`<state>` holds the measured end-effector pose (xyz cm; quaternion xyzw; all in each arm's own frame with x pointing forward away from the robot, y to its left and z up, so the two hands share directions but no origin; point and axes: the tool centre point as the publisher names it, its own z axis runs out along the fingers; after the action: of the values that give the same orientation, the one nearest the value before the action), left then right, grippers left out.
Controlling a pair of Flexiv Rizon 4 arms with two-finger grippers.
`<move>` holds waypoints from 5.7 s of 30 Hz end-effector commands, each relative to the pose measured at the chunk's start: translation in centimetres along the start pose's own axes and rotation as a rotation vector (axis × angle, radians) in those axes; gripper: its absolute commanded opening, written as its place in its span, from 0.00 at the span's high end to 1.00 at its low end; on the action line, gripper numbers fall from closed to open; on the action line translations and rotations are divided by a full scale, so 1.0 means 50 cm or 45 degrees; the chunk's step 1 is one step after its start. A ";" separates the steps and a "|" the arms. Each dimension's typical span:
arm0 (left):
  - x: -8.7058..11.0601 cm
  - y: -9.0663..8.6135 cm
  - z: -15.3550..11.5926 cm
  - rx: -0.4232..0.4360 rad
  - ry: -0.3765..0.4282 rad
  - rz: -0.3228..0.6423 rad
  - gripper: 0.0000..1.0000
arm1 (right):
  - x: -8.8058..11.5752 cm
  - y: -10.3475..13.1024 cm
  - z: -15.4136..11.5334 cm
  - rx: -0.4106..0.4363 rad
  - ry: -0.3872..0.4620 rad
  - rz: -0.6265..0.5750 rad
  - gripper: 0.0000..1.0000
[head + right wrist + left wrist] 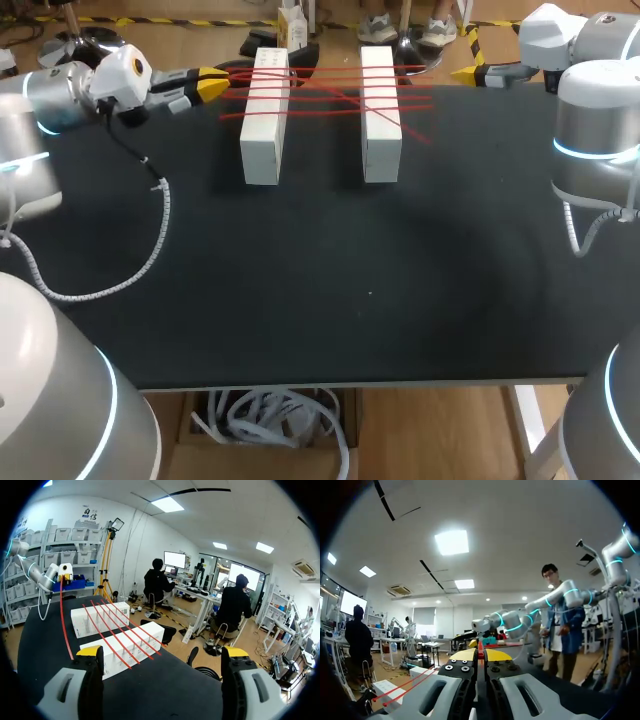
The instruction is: Grab the tape and strap the tape.
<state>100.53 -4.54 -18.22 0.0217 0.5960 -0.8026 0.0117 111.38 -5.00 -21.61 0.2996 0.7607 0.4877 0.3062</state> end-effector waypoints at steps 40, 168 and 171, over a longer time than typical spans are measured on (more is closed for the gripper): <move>0.072 -0.133 0.070 0.255 -0.041 0.033 1.00 | 0.000 0.000 0.000 0.000 0.000 0.000 0.00; 0.072 -0.133 0.070 0.255 -0.041 0.033 1.00 | 0.385 0.105 -0.190 -1.278 -0.073 2.483 0.00; 0.072 -0.133 0.070 0.255 -0.041 0.033 1.00 | 0.397 0.119 -0.186 -1.323 -0.064 2.626 0.00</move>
<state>96.56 -5.92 -10.95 0.0169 0.5129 -0.8578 0.0291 92.30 5.12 -16.36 0.6530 0.0053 0.7415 -0.1543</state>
